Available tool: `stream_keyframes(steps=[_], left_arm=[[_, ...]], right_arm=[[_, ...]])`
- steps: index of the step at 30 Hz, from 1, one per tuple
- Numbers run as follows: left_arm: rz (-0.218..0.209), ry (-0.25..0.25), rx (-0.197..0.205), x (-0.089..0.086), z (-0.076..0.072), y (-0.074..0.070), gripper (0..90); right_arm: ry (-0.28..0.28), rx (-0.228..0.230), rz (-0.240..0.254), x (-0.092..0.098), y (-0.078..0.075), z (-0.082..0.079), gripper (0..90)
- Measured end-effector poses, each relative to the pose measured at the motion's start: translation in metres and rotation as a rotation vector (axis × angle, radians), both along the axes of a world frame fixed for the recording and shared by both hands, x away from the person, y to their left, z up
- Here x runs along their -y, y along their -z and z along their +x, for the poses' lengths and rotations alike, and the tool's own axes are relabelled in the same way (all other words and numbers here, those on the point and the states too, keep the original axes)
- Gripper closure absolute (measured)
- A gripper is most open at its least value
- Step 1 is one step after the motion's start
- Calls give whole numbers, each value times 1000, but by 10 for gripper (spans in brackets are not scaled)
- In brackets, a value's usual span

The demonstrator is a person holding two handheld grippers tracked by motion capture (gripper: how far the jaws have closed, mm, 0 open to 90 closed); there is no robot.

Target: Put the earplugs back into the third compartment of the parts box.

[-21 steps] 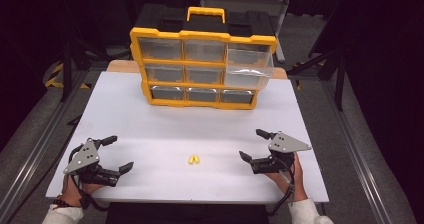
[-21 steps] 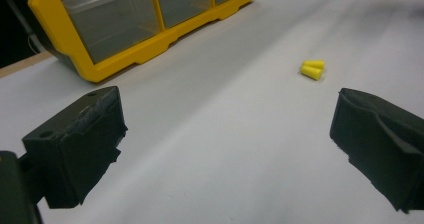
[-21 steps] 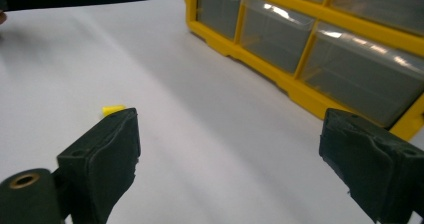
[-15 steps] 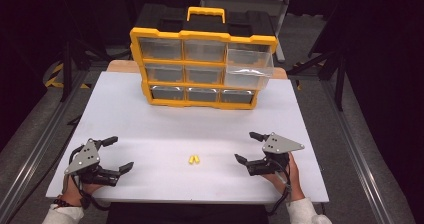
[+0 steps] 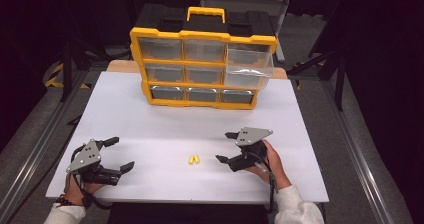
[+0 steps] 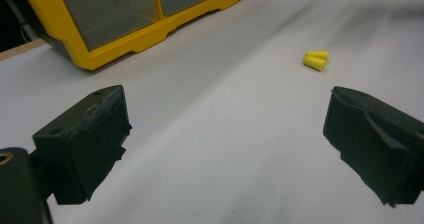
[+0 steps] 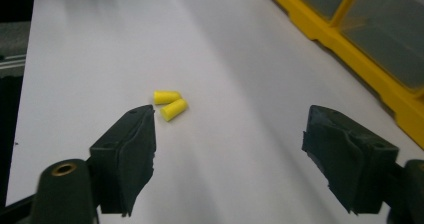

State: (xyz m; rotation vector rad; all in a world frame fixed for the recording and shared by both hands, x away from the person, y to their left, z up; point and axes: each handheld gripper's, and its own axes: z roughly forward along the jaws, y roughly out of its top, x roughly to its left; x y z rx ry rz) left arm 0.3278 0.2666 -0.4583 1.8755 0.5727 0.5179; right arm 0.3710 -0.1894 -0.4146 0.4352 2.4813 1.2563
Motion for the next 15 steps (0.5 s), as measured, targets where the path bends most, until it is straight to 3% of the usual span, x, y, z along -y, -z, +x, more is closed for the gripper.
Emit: stream_keyframes(steps=[5, 6, 9, 11, 15], left_arm=[[-2, 5, -7, 0, 1, 2, 60], [-6, 8, -11, 0, 0, 2, 60], [-7, 13, -10, -1, 0, 2, 62], [-5, 28, -15, -1, 0, 2, 72], [-6, 27, -6, -1, -2, 1, 76]], right_arm=[[-63, -31, -42, -18, 7, 12, 252], [-96, -44, -74, -29, 11, 16, 267], [-119, -61, -89, -37, 13, 18, 292], [-163, -81, -138, -51, 19, 21, 343], [-192, -122, -128, -62, 28, 28, 389]])
